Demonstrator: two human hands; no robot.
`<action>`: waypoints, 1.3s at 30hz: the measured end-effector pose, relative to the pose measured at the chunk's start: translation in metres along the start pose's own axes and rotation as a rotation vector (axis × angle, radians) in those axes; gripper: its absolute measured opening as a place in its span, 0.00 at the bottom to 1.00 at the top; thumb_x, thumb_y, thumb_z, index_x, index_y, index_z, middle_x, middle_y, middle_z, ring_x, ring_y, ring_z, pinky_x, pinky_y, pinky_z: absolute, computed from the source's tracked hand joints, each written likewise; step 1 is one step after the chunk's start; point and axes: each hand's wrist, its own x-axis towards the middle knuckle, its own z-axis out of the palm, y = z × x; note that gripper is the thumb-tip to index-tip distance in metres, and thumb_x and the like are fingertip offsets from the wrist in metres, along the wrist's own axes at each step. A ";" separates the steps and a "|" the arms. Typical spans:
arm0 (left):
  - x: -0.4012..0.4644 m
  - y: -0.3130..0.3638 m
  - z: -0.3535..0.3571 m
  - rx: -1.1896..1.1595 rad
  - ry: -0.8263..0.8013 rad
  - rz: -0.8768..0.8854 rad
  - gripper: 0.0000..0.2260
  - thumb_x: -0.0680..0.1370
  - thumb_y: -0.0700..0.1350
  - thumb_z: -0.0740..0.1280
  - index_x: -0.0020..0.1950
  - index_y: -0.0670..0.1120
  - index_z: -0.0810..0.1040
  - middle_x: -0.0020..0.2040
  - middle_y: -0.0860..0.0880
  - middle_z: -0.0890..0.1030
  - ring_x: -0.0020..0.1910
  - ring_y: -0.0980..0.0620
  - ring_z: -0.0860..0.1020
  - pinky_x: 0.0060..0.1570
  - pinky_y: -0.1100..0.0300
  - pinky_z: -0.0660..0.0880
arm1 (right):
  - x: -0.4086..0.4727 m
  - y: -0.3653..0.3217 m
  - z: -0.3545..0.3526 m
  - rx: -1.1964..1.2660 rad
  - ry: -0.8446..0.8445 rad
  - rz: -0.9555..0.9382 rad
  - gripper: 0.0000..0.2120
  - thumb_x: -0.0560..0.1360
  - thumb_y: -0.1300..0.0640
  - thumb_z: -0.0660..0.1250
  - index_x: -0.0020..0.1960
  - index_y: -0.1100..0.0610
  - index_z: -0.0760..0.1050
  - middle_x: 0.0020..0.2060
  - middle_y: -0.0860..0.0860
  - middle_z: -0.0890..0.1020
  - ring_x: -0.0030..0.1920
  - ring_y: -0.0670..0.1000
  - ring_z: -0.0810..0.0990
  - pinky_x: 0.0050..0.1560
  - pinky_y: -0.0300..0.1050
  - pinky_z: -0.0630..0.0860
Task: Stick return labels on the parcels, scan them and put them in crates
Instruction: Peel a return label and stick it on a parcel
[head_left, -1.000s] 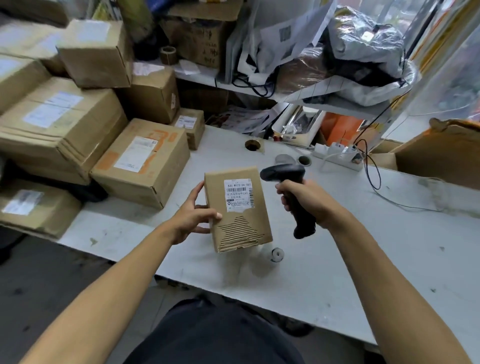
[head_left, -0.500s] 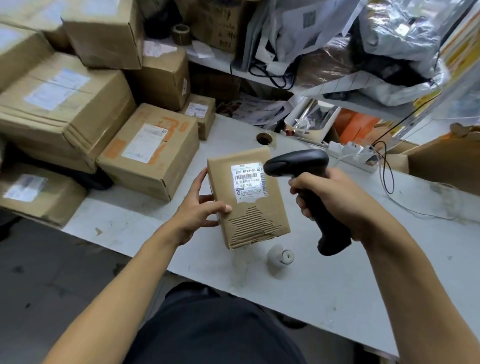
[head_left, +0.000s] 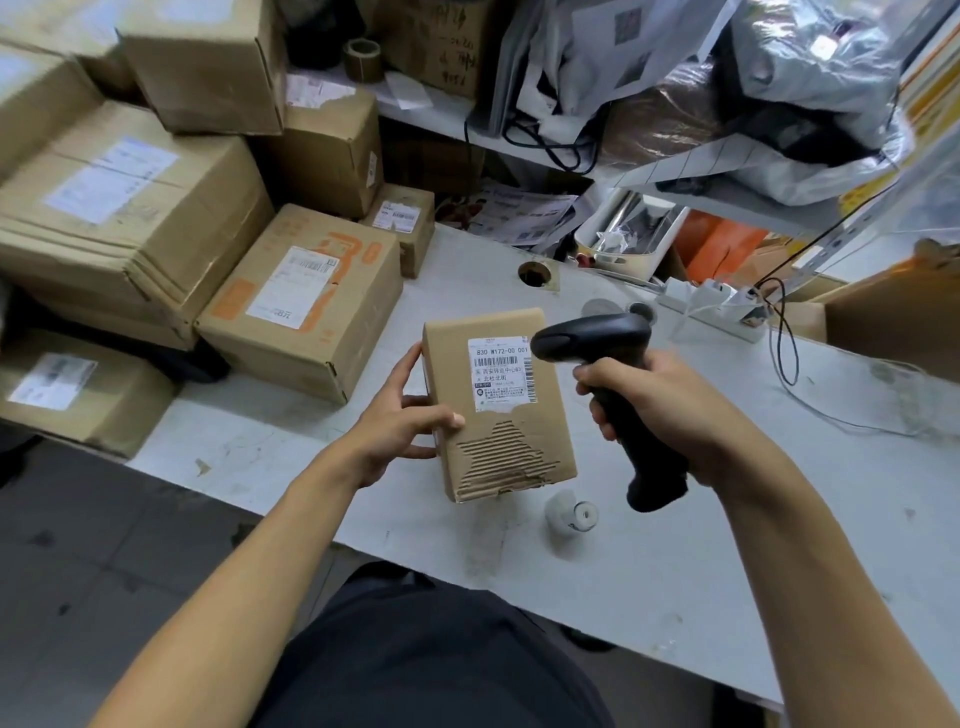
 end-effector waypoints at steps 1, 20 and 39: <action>0.002 -0.002 -0.002 0.012 -0.014 -0.015 0.45 0.74 0.37 0.75 0.79 0.67 0.55 0.58 0.45 0.83 0.57 0.47 0.83 0.49 0.48 0.83 | 0.004 0.009 -0.002 -0.023 0.028 0.016 0.10 0.78 0.54 0.69 0.46 0.61 0.79 0.32 0.54 0.80 0.32 0.50 0.78 0.39 0.43 0.74; 0.017 -0.028 -0.005 0.206 -0.267 -0.219 0.50 0.65 0.43 0.78 0.78 0.70 0.57 0.60 0.43 0.83 0.59 0.46 0.83 0.55 0.45 0.82 | 0.031 0.208 0.021 -0.499 0.637 0.202 0.48 0.68 0.50 0.76 0.80 0.51 0.53 0.68 0.56 0.60 0.67 0.57 0.59 0.67 0.53 0.59; 0.017 -0.037 -0.009 0.492 -0.139 -0.169 0.43 0.74 0.44 0.76 0.82 0.55 0.55 0.75 0.45 0.70 0.72 0.45 0.71 0.71 0.42 0.69 | 0.045 0.158 0.023 0.181 0.261 0.029 0.14 0.80 0.55 0.70 0.63 0.55 0.73 0.43 0.53 0.86 0.39 0.49 0.85 0.42 0.42 0.81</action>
